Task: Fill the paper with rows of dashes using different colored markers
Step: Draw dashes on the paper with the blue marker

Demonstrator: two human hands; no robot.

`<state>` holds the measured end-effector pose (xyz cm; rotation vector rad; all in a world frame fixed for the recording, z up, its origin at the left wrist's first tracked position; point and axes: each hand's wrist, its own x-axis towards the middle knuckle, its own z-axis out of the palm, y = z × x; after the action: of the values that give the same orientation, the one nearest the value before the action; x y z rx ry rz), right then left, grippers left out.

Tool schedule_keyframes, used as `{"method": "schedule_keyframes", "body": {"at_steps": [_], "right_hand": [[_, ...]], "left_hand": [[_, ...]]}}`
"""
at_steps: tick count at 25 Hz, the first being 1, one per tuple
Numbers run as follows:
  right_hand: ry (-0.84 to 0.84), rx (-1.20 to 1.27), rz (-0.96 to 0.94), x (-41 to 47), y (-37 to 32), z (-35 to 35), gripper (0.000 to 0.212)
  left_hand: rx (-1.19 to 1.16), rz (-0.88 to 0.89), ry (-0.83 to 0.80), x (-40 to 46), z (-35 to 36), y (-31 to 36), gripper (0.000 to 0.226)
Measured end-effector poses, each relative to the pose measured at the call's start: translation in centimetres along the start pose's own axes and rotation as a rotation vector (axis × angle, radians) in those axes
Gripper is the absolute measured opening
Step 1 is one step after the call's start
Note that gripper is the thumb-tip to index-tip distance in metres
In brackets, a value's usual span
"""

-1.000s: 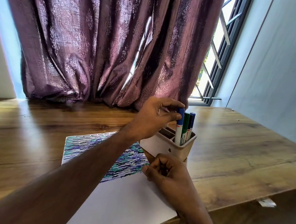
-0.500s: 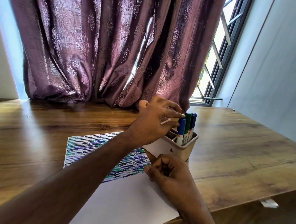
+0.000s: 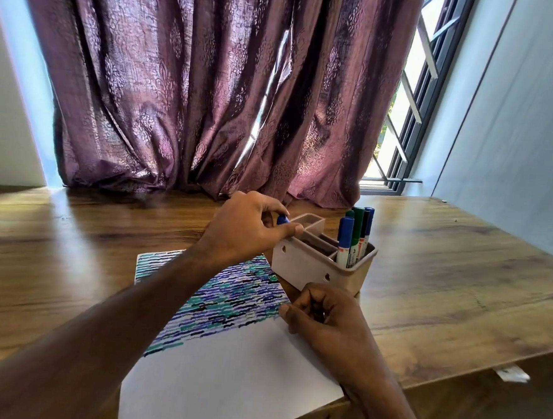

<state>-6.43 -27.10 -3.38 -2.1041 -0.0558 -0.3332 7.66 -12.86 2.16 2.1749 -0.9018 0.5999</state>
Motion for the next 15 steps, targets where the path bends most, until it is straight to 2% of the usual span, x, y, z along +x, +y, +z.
{"method": "schedule_keyframes", "body": {"at_steps": [3,5,10,12,13,15], "right_hand": [[0.007,0.003,-0.003,0.0,-0.2,0.0,0.025],[0.014,0.024,0.0,-0.2,-0.3,0.0,0.025],[0.008,0.061,-0.009,-0.2,0.0,-0.3,0.025],[-0.008,0.078,-0.01,-0.2,0.1,-0.2,0.024],[-0.015,0.082,-0.009,-0.2,0.1,-0.2,0.023],[-0.015,0.095,-0.003,-0.3,0.0,-0.3,0.02]], "left_hand": [[0.04,0.014,-0.017,0.6,0.3,0.2,0.022],[0.001,0.024,0.027,0.9,-0.1,0.8,0.013],[-0.237,-0.045,0.293,1.5,-4.7,0.9,0.007],[-0.474,-0.116,0.347,1.1,-6.6,-1.2,0.013],[-0.603,-0.152,0.317,0.4,-6.9,-2.1,0.013],[-0.719,-0.19,0.158,-1.9,-6.0,-3.5,0.014]]}}
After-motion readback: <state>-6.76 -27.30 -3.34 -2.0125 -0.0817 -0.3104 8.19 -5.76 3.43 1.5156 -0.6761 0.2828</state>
